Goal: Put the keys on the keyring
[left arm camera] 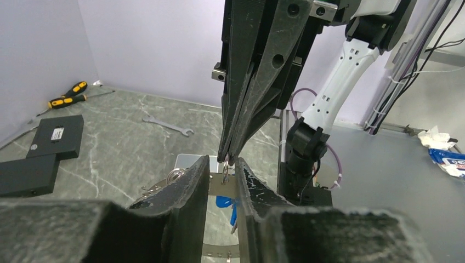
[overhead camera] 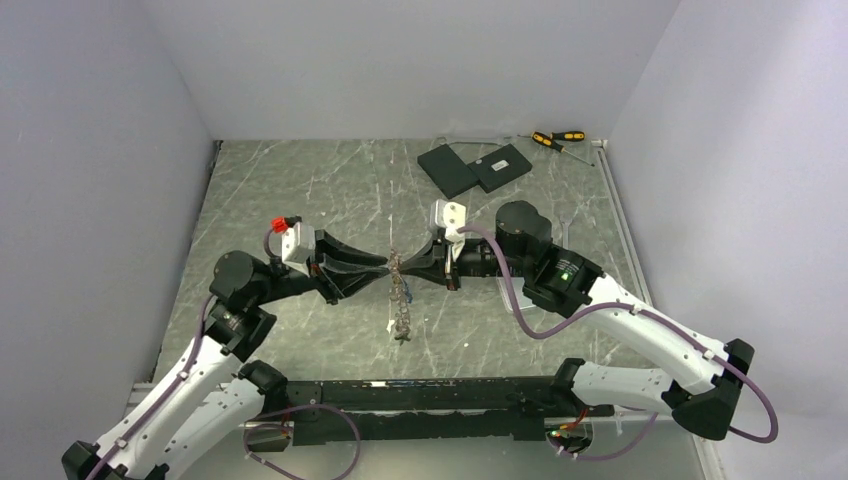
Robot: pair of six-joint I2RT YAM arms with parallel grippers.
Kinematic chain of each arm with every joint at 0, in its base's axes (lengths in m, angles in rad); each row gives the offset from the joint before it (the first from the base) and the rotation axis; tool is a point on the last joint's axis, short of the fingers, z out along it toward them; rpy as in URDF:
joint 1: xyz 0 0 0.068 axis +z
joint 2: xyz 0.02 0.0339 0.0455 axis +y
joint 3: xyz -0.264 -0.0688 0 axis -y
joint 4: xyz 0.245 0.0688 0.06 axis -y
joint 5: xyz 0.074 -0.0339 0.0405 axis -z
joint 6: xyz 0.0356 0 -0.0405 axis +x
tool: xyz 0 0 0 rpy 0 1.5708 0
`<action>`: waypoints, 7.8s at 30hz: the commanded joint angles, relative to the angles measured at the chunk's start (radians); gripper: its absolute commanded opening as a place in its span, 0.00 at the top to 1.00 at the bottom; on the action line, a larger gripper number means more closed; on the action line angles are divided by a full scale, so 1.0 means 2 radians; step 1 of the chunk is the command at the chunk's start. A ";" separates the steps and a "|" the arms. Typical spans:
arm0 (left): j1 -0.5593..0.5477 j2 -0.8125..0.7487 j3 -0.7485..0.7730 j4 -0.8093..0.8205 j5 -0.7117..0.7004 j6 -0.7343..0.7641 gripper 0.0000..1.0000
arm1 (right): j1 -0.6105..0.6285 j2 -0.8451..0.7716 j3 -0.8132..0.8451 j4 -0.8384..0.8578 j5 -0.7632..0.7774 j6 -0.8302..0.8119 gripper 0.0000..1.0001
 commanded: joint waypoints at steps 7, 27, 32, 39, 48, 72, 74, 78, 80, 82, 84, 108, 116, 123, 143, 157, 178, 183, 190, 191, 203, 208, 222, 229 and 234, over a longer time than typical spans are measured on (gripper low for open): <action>0.002 0.010 0.118 -0.261 0.021 0.172 0.49 | 0.004 0.015 0.079 -0.078 0.001 -0.054 1.00; 0.001 0.096 0.134 -0.246 0.085 0.183 0.65 | 0.049 0.072 0.163 -0.208 0.086 -0.122 1.00; 0.001 0.107 0.130 -0.242 0.085 0.183 0.66 | 0.050 0.074 0.164 -0.203 0.085 -0.125 1.00; 0.000 0.115 0.126 -0.237 0.096 0.185 0.67 | 0.051 0.079 0.175 -0.213 0.095 -0.132 1.00; -0.002 0.123 0.121 -0.241 0.102 0.195 0.63 | 0.051 0.084 0.191 -0.233 0.102 -0.140 1.00; -0.020 0.129 0.128 -0.283 0.068 0.240 0.65 | 0.073 0.132 0.250 -0.319 0.136 -0.159 1.00; -0.025 0.130 0.128 -0.287 0.061 0.244 0.70 | 0.073 0.131 0.249 -0.318 0.136 -0.160 1.00; -0.031 0.129 0.125 -0.286 0.053 0.249 0.90 | 0.074 0.127 0.246 -0.314 0.131 -0.159 1.00; -0.032 0.127 0.125 -0.283 0.052 0.249 1.00 | 0.074 0.124 0.241 -0.311 0.125 -0.159 1.00; -0.032 0.120 0.123 -0.277 0.052 0.247 1.00 | 0.074 0.118 0.234 -0.303 0.124 -0.157 1.00; -0.033 0.110 0.119 -0.267 0.053 0.243 1.00 | 0.073 0.110 0.222 -0.290 0.125 -0.154 1.00; -0.026 0.025 0.072 -0.128 0.069 0.159 1.00 | -0.085 -0.024 -0.001 0.023 -0.187 0.013 0.59; -0.022 0.019 0.065 -0.114 0.073 0.151 1.00 | -0.086 0.005 0.014 -0.003 -0.215 -0.003 0.60; -0.019 0.019 0.062 -0.106 0.078 0.145 1.00 | -0.085 0.023 0.024 -0.004 -0.215 -0.003 0.65; -0.007 0.025 0.058 -0.094 0.086 0.135 1.00 | -0.082 0.036 0.037 -0.017 -0.222 -0.008 0.73; -0.004 0.026 0.055 -0.084 0.088 0.126 1.00 | -0.060 0.055 0.051 -0.024 -0.214 -0.012 0.70; -0.002 0.021 0.054 -0.085 0.087 0.125 1.00 | -0.055 0.050 0.064 -0.059 -0.186 -0.034 0.86; -0.002 0.019 0.053 -0.082 0.085 0.122 1.00 | -0.055 0.052 0.067 -0.069 -0.184 -0.038 0.98; -0.002 0.017 0.050 -0.061 0.084 0.107 1.00 | -0.055 0.054 0.066 -0.073 -0.186 -0.038 1.00; -0.002 0.017 0.049 -0.054 0.085 0.102 1.00 | -0.055 0.054 0.067 -0.073 -0.188 -0.038 1.00; -0.002 0.030 0.054 -0.037 0.108 0.094 1.00 | -0.055 0.083 0.085 -0.080 -0.216 -0.039 1.00; -0.002 0.025 0.049 -0.028 0.107 0.089 1.00 | -0.055 0.090 0.090 -0.080 -0.221 -0.037 1.00; -0.002 0.020 0.039 -0.009 0.111 0.073 1.00 | -0.055 0.116 0.140 -0.087 -0.267 -0.047 1.00; -0.002 0.021 0.035 0.003 0.114 0.063 1.00 | -0.051 0.128 0.165 -0.101 -0.275 -0.061 1.00; -0.001 0.028 0.028 0.034 0.122 0.039 1.00 | -0.046 0.137 0.186 -0.101 -0.270 -0.067 1.00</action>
